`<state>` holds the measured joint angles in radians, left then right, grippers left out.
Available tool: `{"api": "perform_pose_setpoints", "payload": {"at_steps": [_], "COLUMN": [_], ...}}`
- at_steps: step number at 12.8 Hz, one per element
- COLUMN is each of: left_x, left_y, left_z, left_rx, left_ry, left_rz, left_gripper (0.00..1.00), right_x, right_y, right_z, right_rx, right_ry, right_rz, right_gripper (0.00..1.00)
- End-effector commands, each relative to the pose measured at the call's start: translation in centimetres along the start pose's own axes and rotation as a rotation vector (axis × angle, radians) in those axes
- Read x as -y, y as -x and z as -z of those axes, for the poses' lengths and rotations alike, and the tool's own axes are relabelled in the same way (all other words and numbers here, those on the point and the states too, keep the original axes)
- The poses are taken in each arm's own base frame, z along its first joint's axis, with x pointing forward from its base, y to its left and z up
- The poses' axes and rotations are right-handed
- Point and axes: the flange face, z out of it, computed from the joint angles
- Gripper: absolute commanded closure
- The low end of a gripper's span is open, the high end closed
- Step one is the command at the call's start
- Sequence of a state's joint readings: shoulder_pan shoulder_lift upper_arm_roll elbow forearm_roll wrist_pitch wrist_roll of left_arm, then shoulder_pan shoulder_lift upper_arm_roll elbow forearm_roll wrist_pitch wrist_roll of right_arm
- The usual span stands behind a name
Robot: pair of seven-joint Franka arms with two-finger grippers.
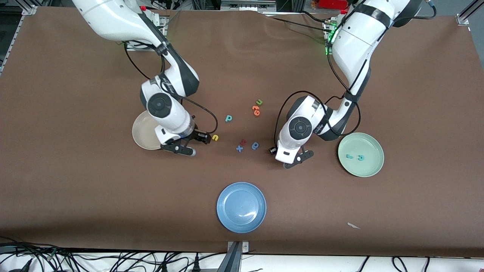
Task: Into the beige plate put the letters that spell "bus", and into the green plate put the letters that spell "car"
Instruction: 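Grasp the yellow a with the left gripper while the right gripper grasps the u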
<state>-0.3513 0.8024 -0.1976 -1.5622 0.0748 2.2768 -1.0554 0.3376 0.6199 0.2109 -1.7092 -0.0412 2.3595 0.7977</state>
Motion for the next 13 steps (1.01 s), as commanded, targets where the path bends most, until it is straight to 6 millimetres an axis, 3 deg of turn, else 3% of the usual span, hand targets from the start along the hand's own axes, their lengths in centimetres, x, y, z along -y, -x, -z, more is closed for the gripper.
{"api": "perform_pose_setpoints", "payload": {"at_steps": [1, 6, 10, 13], "left_x": [-0.8, -0.8, -0.5, 0.4], "left_y": [-0.3, -0.4, -0.9, -2.2], "left_z": [0.0, -0.6, -0.2, 1.3], "left_rx": [-0.013, -0.01, -0.031, -0.054], "left_ry": [-0.009, -0.014, -0.022, -0.058], "left_rz": [0.015, 0.01, -0.009, -0.042], "left_gripper": [0.43, 0.7, 0.76, 0.8], "right_x": [3.1, 5.0, 4.3, 4.4], "right_y": [-0.6, 0.8, 2.5, 3.6], "right_z": [-3.0, -4.4, -6.4, -7.1], "right_rx": [-0.021, -0.027, -0.013, -0.001], "right_ry": [0.022, 0.038, 0.083, 0.094], "right_rz": [-0.044, -0.043, -0.043, -0.037], "right_gripper": [0.23, 0.23, 0.25, 0.27]}}
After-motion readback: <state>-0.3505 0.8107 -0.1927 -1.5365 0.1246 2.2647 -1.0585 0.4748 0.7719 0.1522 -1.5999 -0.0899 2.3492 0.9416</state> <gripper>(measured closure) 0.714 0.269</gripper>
